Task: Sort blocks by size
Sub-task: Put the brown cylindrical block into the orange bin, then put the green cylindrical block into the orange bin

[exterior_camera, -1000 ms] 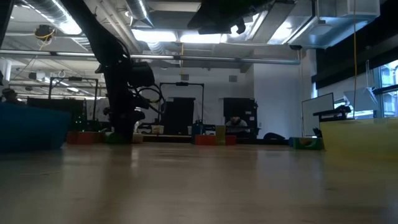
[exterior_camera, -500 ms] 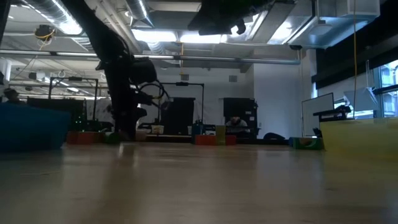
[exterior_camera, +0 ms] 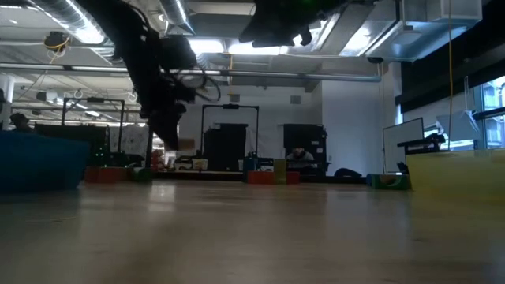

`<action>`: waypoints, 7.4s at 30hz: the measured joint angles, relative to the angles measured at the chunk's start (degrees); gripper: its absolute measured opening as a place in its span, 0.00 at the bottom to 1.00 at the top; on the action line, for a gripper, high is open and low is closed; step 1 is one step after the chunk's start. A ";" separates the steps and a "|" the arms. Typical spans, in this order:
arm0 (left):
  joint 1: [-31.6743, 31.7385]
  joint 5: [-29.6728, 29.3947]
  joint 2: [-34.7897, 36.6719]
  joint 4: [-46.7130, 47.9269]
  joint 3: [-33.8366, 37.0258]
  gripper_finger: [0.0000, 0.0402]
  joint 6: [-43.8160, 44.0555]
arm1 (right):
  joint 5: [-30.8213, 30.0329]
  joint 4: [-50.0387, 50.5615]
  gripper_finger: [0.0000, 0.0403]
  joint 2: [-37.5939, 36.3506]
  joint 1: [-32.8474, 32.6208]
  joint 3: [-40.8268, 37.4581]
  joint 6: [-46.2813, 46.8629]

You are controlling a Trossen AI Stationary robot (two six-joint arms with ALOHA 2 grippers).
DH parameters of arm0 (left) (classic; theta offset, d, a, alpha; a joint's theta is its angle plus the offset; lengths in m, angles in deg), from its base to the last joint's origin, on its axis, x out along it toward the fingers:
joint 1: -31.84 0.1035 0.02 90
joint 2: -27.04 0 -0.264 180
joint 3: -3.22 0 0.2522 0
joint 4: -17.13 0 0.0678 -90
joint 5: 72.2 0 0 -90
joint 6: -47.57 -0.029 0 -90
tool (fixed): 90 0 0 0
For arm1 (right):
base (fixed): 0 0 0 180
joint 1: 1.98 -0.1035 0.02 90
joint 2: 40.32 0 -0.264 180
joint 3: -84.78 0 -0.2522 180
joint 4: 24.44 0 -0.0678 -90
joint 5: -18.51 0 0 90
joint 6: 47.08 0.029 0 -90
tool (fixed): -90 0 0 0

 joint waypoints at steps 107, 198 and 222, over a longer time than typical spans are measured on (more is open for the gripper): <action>-31.52 20.70 13.50 -49.93 13.05 0.32 -8.70 | 15.99 -11.03 0.33 6.68 -10.57 0.06 -1.25; -30.97 5.51 28.25 -22.05 12.85 0.58 -13.43 | 36.73 62.00 0.26 -8.90 -23.32 -3.01 72.42; -24.21 -10.14 22.94 -15.37 12.90 0.58 2.39 | -0.98 40.35 0.47 1.04 -10.02 -2.73 34.58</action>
